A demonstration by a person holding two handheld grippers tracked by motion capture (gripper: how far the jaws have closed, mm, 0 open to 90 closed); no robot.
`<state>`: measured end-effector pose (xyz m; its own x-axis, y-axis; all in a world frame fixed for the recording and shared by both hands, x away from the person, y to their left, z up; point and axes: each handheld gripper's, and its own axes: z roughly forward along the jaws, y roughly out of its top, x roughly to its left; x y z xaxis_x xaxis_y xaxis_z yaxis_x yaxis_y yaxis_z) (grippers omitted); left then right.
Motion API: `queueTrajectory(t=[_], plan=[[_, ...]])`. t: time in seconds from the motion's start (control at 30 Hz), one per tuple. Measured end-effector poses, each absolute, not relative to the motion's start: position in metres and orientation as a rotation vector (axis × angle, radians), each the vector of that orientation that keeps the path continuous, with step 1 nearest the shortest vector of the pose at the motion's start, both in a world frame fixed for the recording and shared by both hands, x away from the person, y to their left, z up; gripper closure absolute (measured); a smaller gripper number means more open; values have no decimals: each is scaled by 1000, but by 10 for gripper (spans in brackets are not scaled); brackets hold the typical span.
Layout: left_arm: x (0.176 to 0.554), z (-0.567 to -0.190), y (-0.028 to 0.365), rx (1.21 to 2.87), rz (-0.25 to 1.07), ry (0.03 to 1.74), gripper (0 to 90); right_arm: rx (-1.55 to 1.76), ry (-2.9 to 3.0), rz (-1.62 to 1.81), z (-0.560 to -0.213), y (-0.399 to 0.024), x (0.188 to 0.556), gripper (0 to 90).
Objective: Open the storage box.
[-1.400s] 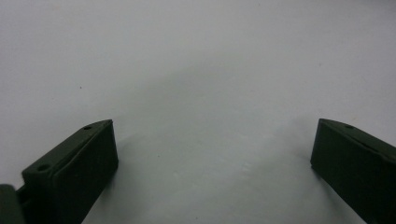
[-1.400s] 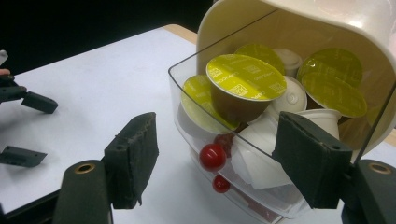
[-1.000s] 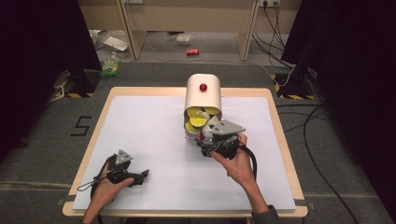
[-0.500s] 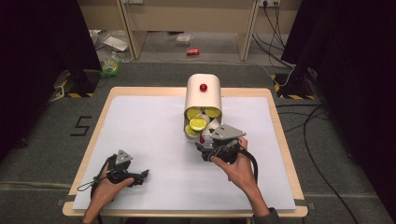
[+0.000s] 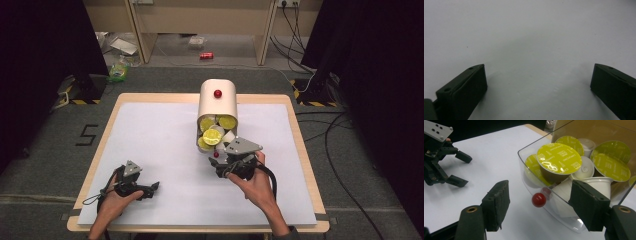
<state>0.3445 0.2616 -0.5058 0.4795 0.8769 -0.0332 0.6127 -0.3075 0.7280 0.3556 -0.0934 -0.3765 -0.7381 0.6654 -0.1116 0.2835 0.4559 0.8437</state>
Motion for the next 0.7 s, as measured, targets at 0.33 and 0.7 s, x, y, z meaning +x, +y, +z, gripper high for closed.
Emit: queueTrajectory(t=[0.33, 0.7], plan=[[344, -506, 262, 2037, 490, 1228, 0, 791, 2298, 1192, -378, -93, 350, 326], [344, -506, 262, 2038, 490, 1228, 0, 784, 2307, 1179, -379, -95, 347, 331]])
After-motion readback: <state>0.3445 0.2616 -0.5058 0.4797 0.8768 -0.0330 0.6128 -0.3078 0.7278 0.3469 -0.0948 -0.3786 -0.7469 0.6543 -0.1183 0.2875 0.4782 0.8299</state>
